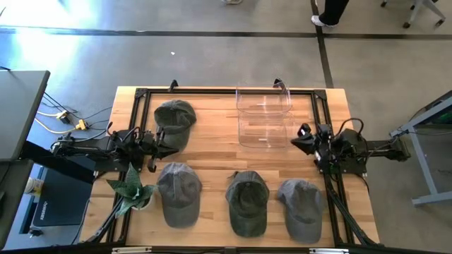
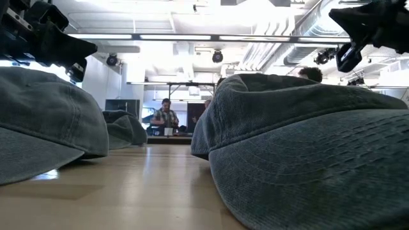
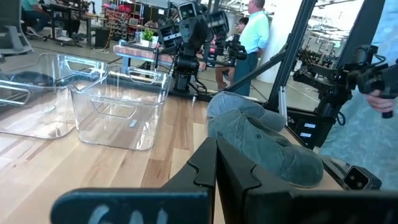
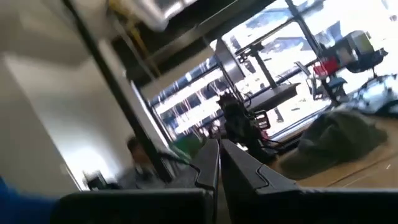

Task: Pick & Place hat
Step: Put the right gray cap into the top transparent bin

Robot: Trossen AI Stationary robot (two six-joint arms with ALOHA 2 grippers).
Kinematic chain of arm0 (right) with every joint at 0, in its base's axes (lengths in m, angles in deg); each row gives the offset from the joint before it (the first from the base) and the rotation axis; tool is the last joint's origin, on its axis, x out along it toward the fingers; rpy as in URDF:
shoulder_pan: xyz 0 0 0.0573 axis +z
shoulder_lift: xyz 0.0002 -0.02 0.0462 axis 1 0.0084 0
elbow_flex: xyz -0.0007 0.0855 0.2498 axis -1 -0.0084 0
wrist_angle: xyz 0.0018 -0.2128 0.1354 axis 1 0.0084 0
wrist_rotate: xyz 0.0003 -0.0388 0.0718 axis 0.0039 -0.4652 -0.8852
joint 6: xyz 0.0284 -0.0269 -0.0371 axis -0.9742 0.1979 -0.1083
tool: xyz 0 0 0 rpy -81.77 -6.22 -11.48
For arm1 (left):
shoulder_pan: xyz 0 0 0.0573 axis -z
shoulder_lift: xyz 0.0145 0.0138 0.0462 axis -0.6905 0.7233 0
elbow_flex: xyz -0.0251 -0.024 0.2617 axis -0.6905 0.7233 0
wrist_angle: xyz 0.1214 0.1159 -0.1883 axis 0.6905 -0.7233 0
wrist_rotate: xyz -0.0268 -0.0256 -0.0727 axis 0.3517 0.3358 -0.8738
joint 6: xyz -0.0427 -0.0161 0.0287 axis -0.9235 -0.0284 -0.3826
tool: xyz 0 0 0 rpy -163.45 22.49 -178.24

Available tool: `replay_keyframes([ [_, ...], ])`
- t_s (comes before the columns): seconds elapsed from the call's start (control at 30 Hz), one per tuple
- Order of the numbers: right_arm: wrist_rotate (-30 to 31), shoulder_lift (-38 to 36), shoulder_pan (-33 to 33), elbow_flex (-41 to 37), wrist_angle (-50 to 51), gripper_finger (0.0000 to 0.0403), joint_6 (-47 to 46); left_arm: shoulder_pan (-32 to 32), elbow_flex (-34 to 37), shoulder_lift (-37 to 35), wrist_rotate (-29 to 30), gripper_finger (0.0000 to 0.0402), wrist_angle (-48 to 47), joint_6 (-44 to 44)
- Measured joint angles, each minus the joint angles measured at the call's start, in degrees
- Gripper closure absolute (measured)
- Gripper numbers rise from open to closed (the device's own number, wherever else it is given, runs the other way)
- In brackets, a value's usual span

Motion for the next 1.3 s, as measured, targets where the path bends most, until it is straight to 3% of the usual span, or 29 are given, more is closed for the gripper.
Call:
replay_keyframes([
  [0.1,1.83,0.10,-0.04,0.00,-0.24,0.0391,-12.89,0.00,0.00,0.00,0.00,0.0401,-0.01,-0.61],
  [0.17,0.48,0.12,-0.13,0.24,0.50,0.0393,-16.03,-0.02,0.00,0.00,0.01,0.0401,-0.01,-0.65],
  [0.27,-2.61,2.29,0.16,5.51,11.09,0.0400,-19.87,0.00,0.00,0.00,0.01,0.0401,-0.03,-0.63],
  [0.4,-5.62,10.23,1.46,20.18,32.69,0.0401,-18.36,0.00,0.00,0.00,0.01,0.0401,-0.04,-0.63],
  [0.57,-11.64,26.28,3.86,39.91,58.69,0.0402,-13.73,0.00,0.00,0.00,0.05,0.0401,-0.03,-0.65],
  [0.77,-25.15,42.53,7.36,52.13,80.23,0.0377,-7.98,0.00,0.00,0.02,1.08,0.0401,0.01,-0.65],
  [0.97,-34.23,49.30,12.38,50.57,82.47,0.0274,-11.87,-0.01,0.00,0.02,1.11,0.0401,0.06,-0.65],
  [1.1,-34.40,49.72,18.05,45.05,78.01,0.0196,-17.92,-0.02,0.00,0.02,1.12,0.0401,0.06,-0.65],
  [1.2,-30.88,49.76,23.56,41.72,74.89,0.0167,-19.52,-0.01,0.00,0.02,1.12,0.0401,0.07,-0.65],
  [1.3,-22.00,50.82,28.79,40.22,75.07,0.0164,-20.25,0.00,0.00,0.02,1.12,0.0401,0.08,-0.58],
])
